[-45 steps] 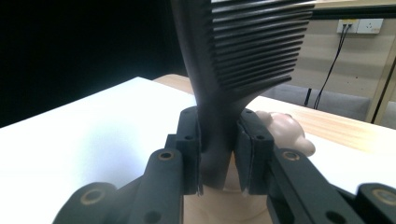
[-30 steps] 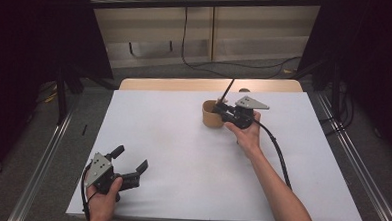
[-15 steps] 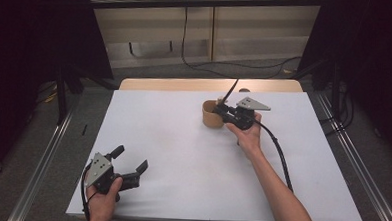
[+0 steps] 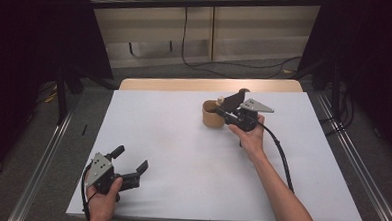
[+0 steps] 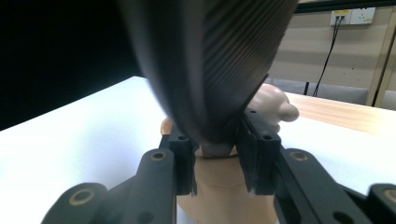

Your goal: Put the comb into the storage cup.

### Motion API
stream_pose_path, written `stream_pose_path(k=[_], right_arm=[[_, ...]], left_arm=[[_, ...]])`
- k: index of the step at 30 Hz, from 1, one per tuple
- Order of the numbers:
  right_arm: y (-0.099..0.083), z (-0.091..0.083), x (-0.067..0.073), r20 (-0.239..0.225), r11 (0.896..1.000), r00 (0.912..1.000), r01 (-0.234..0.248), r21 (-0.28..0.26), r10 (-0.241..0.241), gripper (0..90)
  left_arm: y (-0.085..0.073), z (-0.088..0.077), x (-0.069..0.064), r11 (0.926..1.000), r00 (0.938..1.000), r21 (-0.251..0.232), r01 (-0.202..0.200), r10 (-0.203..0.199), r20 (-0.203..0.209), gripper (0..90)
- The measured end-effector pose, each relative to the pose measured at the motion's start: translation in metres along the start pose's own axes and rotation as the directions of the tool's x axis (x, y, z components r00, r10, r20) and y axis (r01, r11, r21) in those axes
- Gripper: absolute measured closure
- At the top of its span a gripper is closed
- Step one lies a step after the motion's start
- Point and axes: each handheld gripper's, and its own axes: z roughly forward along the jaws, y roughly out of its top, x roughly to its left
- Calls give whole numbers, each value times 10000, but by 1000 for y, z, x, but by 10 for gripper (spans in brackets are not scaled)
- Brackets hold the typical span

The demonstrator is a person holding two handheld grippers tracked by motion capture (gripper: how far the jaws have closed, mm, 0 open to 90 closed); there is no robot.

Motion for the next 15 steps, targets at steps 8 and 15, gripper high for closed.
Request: stream_pose_path(k=[8, 15], right_arm=[[-1, -6, -3, 132, 9999, 9999, -76, 131, 75, 587], [2, -12, -3, 189, 10000, 9998, -31, 71, 30, 459]], left_arm=[[0, 0, 0, 10000, 10000, 15, -36, 36, 14, 31], [0, 0, 0, 10000, 10000, -7, -58, 58, -52, 31]])
